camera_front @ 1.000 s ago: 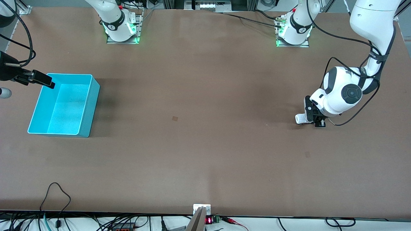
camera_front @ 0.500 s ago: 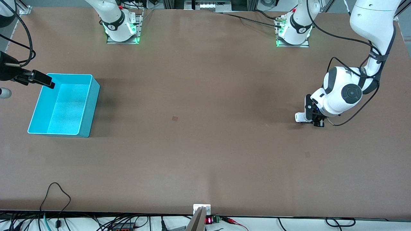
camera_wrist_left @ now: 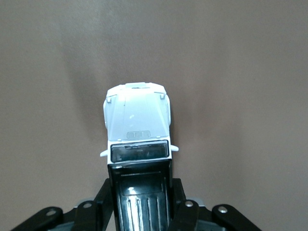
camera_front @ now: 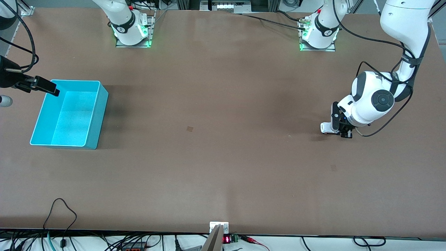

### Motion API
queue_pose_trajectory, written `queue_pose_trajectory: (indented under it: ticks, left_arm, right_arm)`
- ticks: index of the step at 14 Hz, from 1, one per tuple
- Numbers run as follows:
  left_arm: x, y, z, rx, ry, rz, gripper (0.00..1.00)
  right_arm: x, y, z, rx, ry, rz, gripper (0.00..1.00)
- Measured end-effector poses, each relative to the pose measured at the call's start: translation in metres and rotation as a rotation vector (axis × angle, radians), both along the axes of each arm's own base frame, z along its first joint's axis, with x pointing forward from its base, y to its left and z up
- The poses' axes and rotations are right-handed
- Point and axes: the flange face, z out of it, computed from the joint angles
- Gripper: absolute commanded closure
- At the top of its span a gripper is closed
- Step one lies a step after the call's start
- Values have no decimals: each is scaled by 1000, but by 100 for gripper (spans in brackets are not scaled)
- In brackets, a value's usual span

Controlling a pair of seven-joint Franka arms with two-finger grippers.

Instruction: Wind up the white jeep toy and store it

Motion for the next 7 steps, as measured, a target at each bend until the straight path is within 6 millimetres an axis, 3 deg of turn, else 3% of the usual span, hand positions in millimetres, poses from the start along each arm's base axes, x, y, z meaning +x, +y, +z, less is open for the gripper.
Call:
queue_pose_trajectory:
  ticks: [3,7]
  left_arm:
    - [0,-13,0,-7,0,-2,72]
    - [-4,-14,-4,-8,11,-2,73]
  right_arm:
    - [0,0,0,0,0,-1,0]
    - [0,0,0,0,1,-1,0]
